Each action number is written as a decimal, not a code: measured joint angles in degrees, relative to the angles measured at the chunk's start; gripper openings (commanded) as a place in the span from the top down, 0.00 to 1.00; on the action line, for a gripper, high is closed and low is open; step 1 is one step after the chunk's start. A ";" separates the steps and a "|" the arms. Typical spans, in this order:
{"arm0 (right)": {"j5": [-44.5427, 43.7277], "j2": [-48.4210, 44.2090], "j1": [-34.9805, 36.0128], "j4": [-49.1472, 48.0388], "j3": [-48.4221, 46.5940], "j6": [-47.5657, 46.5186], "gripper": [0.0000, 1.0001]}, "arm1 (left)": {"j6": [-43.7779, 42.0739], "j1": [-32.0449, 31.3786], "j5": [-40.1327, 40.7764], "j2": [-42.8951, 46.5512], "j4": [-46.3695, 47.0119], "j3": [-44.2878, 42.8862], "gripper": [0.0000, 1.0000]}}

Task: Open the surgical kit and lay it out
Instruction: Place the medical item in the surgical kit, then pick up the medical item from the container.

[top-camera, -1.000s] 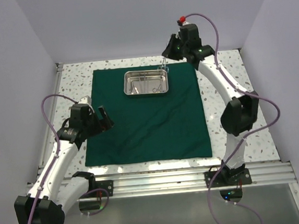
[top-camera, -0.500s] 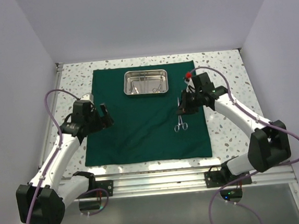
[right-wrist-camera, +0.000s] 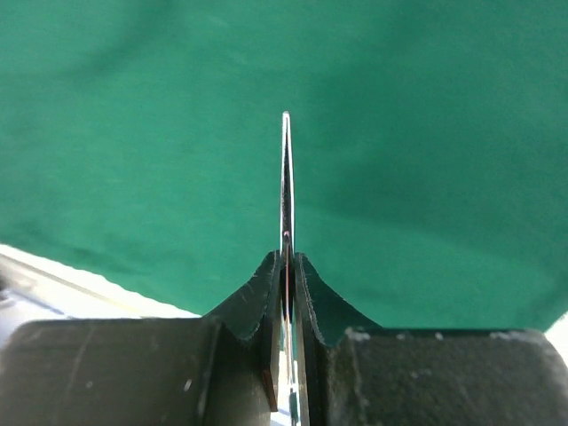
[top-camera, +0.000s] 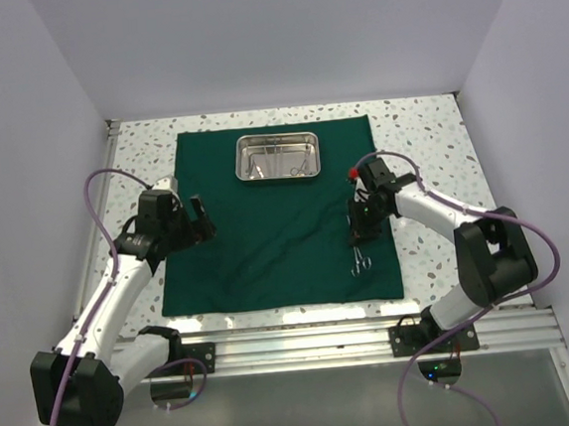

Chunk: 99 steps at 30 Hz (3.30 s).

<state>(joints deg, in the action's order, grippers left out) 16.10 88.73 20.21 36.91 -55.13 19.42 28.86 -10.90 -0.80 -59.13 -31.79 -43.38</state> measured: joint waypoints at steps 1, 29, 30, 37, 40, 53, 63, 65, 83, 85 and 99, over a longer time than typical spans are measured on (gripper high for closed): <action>-0.96 0.00 0.00 0.28 0.59 0.00 0.98 | -0.02 0.00 0.00 0.00 0.02 0.00 0.01; -17.53 17.77 3.04 12.61 -54.73 0.96 0.06 | -3.13 0.00 4.28 0.26 0.79 0.04 0.02; -17.46 21.68 3.43 13.07 -58.55 0.96 0.07 | -3.13 0.00 4.39 0.52 0.76 0.04 0.02; -18.32 44.65 4.70 16.70 -81.29 1.09 0.09 | -2.95 0.00 5.66 3.85 -0.74 -0.02 0.02; -19.56 48.65 4.70 17.07 -83.17 1.11 0.11 | -2.95 0.00 6.34 4.94 -1.81 -0.17 0.02; -21.40 54.25 5.11 15.78 -83.17 1.31 0.16 | -2.91 0.00 7.28 8.55 -2.64 -0.17 0.02; -22.69 54.66 6.78 13.49 -83.21 2.67 0.19 | -2.93 0.00 7.28 8.74 -2.60 -0.15 0.02; -22.88 55.49 6.97 13.16 -83.82 3.04 0.21 | -2.93 0.00 7.30 8.70 -2.60 -0.15 0.02; -30.40 62.42 7.54 9.99 -86.58 5.79 0.53 | -2.93 0.00 7.72 8.61 -2.54 -0.13 0.02; -31.12 62.64 7.54 9.79 -86.84 5.99 0.62 | -2.93 0.00 7.74 8.61 -2.54 -0.13 0.02; -31.71 62.88 7.26 8.87 -87.03 6.56 1.00 | -2.93 0.00 8.17 8.46 -2.43 -0.13 0.03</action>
<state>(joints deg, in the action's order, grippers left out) -15.62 151.61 27.46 45.78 -142.17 25.98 25.93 -10.90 7.38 -50.68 -34.22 -43.51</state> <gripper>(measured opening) 0.048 0.975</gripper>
